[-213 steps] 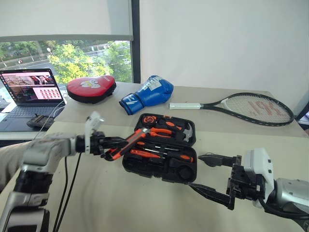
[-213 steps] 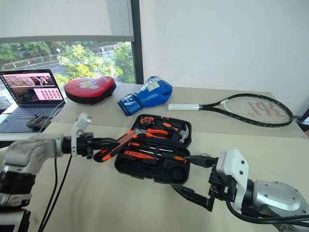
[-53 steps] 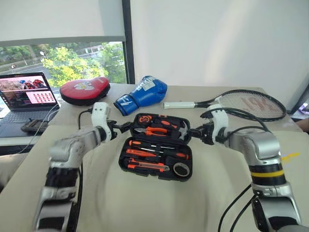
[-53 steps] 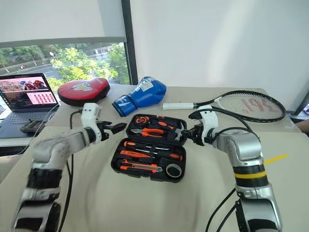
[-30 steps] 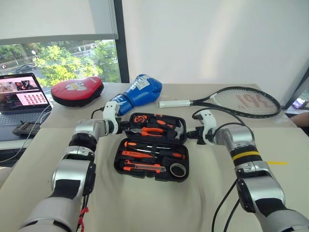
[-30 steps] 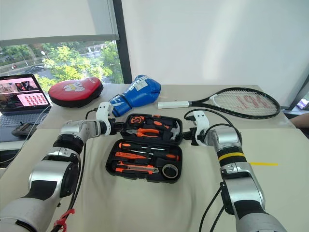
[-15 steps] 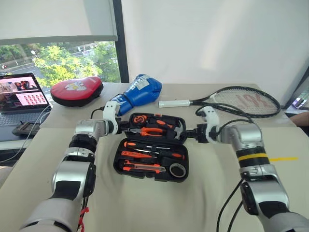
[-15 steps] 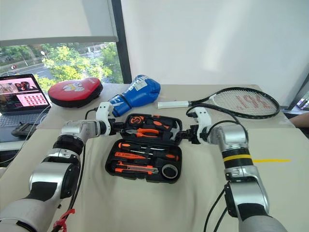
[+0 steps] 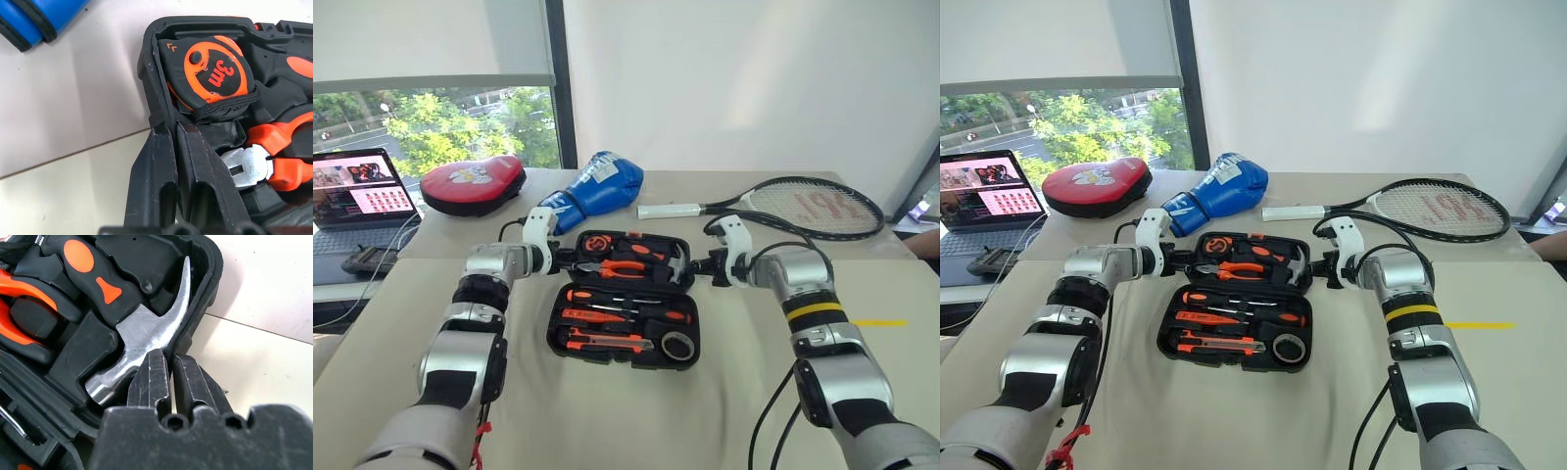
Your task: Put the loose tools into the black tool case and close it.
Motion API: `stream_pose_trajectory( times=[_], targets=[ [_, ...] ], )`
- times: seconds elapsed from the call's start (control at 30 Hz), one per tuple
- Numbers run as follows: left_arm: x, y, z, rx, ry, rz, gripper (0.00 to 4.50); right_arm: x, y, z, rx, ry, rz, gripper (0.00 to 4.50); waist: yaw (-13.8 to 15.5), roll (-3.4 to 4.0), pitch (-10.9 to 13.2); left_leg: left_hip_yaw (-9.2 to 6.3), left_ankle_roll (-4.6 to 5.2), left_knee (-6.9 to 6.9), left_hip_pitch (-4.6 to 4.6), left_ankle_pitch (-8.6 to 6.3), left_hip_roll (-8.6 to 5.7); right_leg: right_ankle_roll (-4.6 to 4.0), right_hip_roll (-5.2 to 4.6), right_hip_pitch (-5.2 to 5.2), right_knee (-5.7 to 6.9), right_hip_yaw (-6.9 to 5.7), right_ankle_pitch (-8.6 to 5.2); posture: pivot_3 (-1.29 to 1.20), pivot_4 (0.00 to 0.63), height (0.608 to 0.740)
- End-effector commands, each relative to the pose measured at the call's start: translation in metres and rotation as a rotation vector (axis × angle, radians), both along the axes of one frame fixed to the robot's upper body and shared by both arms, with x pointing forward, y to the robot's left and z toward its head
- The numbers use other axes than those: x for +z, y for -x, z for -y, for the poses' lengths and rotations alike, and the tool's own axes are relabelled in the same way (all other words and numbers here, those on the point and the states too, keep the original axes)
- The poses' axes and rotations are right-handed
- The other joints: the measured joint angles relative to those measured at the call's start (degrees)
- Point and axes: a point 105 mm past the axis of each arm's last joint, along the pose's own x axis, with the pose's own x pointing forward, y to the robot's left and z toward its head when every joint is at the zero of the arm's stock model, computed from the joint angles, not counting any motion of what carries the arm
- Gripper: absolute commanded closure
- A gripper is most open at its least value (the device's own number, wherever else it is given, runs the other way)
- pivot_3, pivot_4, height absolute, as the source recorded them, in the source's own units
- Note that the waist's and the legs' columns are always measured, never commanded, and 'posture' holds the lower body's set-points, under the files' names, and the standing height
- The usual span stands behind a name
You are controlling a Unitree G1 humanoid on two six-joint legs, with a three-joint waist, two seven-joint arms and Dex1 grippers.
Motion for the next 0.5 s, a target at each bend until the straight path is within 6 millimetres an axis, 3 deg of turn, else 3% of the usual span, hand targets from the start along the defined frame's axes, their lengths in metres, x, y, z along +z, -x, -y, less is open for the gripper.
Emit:
stream_pose_trajectory(
  times=[0.03, 0.2, 0.3, 0.4, 0.5],
  targets=[
    [-0.007, 0.008, 0.004, -0.042, 0.018, -0.029, 4.5, 0.0, 0.005, 0.0, 0.038, 0.002, 0.003, 4.47, 0.05, 0.0, 0.0, 0.0, 0.0, 0.0, 0.0, 0.0, 0.0, 0.0, 0.0, 0.0, 0.0, 0.0, 0.0, 0.0, 0.15, 0.74],
    [0.021, 0.017, 0.015, -0.142, 0.112, 0.125, 4.5, 0.017, 0.012, -0.013, 0.096, -0.099, 0.12, 4.47, 0.07, 0.01, 0.0, -0.04, -0.01, -0.12, -0.02, -0.01, 0.0, 0.0, -0.01, -0.06, -0.03, -0.01, 0.0, 0.0, 0.15, 0.74],
    [0.039, 0.032, 0.02, -0.207, 0.101, 0.296, 4.5, 0.032, 0.022, -0.017, 0.151, -0.097, 0.289, 4.47, 0.05, 0.01, 0.0, -0.05, -0.02, -0.19, -0.17, -0.01, 0.0, 0.0, -0.02, -0.24, -0.06, -0.02, 0.0, 0.0, 0.15, 0.74],
    [0.064, 0.056, 0.028, -0.282, 0.058, 0.545, 4.5, 0.055, 0.04, -0.021, 0.169, -0.09, 0.534, 4.47, 0.12, 0.01, 0.0, -0.04, -0.04, -0.12, -0.53, 0.0, -0.02, 0.01, -0.02, -0.69, -0.01, -0.02, 0.01, 0.0, 0.15, 0.74],
    [0.066, 0.078, 0.033, -0.345, -0.048, 0.712, 4.5, 0.059, 0.058, -0.024, 0.194, -0.008, 0.679, 4.47, 0.22, 0.01, 0.0, 0.0, -0.07, -0.04, -0.78, 0.02, -0.05, 0.01, -0.02, -0.97, 0.07, -0.06, 0.01, 0.0, 0.15, 0.74]
  ],
)
